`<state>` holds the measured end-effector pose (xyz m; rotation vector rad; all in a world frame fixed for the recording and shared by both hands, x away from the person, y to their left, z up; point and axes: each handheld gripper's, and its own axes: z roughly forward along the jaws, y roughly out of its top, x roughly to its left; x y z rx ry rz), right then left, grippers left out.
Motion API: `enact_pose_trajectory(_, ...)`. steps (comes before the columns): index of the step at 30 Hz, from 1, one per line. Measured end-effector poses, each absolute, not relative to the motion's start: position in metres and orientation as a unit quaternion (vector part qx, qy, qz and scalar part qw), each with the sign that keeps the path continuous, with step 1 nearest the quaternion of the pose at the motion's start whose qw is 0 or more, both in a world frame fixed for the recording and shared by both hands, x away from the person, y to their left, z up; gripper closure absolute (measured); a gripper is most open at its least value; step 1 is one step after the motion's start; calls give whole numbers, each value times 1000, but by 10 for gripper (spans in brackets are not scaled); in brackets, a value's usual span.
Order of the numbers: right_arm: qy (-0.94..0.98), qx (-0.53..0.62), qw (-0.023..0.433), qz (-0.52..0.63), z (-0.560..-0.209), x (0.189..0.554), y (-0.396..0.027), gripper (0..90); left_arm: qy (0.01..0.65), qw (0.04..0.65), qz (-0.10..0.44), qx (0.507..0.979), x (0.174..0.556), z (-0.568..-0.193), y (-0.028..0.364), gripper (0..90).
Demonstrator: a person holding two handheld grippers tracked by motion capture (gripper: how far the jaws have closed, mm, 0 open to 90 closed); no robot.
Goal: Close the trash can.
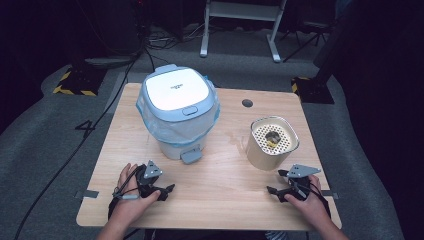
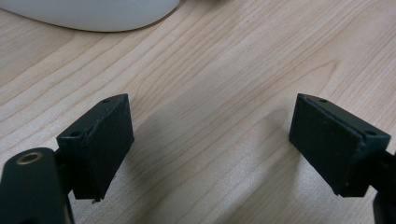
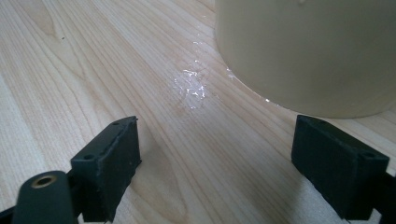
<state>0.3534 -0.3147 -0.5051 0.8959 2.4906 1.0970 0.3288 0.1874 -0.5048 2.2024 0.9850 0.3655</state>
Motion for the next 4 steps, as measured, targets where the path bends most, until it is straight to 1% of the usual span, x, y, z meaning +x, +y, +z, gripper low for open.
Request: enact_pose_trajectory(4,861,310,138,379,-505,353,-315,155,385,341,142,845,327,-505,187,138)
